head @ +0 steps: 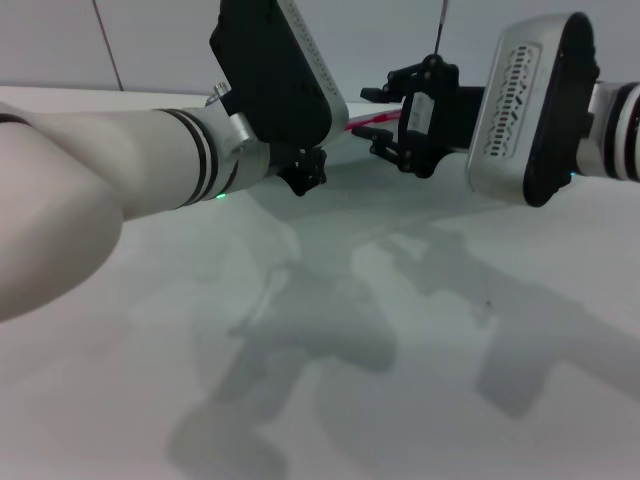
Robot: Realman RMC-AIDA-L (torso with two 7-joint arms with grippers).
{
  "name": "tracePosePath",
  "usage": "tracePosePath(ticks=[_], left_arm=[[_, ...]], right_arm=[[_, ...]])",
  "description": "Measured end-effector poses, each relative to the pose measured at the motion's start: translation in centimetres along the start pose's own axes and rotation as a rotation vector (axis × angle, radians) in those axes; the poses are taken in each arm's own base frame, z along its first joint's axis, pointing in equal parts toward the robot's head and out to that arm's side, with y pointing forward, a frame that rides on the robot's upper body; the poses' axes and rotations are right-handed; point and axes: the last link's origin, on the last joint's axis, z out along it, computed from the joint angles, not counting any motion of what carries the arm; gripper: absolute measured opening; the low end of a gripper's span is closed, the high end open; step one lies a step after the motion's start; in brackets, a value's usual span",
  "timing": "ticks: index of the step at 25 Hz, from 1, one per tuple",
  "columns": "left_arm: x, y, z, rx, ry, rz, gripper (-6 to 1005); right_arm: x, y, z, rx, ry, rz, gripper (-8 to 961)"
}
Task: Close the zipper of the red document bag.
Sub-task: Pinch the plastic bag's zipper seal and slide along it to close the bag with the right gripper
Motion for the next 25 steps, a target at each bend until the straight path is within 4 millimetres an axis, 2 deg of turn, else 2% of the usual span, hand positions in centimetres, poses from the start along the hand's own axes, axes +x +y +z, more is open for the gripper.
tracePosePath(ticks=[22,25], left_arm=[[0.2,0.3,0.0,-0.007,0.003,0.009,87],[0.0,0.3,0.0,-0.008,-0.001,0.008,88]], right_arm=[[1.1,0.2,0.7,0.001,0.055,-0.022,329],[1.0,0.2,0.8,0.000,0.055,-0.021,294]])
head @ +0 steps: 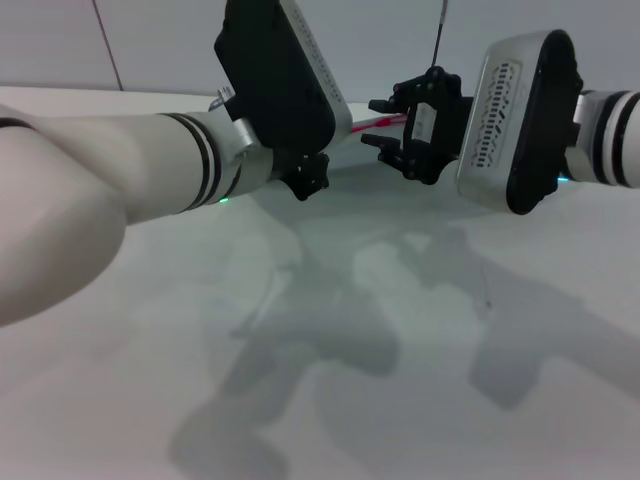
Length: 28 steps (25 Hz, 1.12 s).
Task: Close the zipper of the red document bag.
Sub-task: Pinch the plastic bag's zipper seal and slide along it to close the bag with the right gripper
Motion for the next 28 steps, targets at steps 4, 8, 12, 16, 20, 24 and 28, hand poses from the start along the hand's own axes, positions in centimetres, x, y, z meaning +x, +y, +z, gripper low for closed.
tracePosePath(ticks=[4,8,12,16,20,24,28], left_arm=[[-0.2,0.0,0.0,-0.001,-0.004,-0.002,90],[-0.2,0.0,0.0,0.000,-0.005,-0.003,92],[-0.3,-0.1,0.0,0.002,-0.006,-0.006,94],[-0.3,-0.1,0.0,0.004,-0.007,-0.008,96],[-0.3,-0.2,0.0,0.004,-0.006,-0.009,99],[-0.2,-0.1,-0.1,0.004,-0.002,-0.007,101],[-0.1,-0.1,-0.1,0.004,-0.001,-0.006,103]], right_arm=[[0.0,0.0,0.0,0.000,0.000,0.000,248],[-0.3,0.2,0.0,-0.003,-0.009,0.001,202],[-0.6,0.3,0.1,-0.008,-0.015,0.004,188],[-0.9,0.4,0.2,-0.015,-0.021,-0.004,173],[-1.2,0.5,0.3,-0.016,-0.023,-0.001,175],[-1.1,0.3,0.3,-0.002,-0.021,0.000,171],[-1.1,0.3,0.3,0.002,-0.019,0.003,154]])
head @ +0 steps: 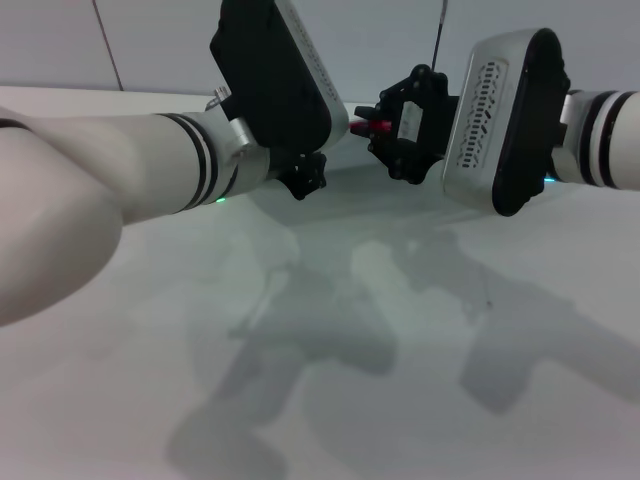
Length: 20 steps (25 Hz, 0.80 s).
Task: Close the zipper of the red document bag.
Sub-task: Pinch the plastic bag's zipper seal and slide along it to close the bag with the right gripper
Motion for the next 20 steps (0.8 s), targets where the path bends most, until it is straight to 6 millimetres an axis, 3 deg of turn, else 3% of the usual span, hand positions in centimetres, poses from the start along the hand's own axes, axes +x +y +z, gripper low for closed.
tracePosePath(ticks=[4,20], left_arm=[[0.07,0.01,-0.02,0.000,0.002,0.001,105],[-0.01,-0.02,-0.07,0.001,0.001,-0.002,113]], right_arm=[[0.15,-0.05,-0.03,0.003,0.003,0.004,113],[0.83,-0.16,-0.05,0.018,0.022,0.012,108]])
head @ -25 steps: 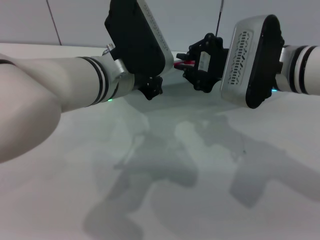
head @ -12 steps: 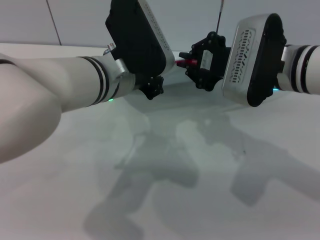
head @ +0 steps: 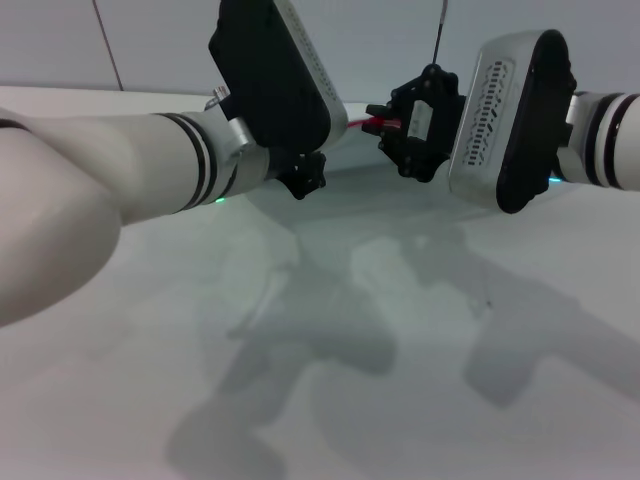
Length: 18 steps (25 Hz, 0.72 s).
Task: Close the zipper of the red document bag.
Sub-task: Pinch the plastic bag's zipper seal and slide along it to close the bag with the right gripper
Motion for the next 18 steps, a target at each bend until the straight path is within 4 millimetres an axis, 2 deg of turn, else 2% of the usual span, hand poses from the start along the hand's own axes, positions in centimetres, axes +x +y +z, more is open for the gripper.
tracePosePath(ticks=[5,18], left_arm=[[-0.23,-0.03,-0.04,0.001,-0.005,-0.004,116],[-0.44,-0.13,-0.08,0.004,-0.009,-0.009,122]], right_arm=[[0.57,0.26,0.12,0.004,0.023,-0.006,102],[0.39,0.38,0.12,-0.003,0.018,-0.010,90]])
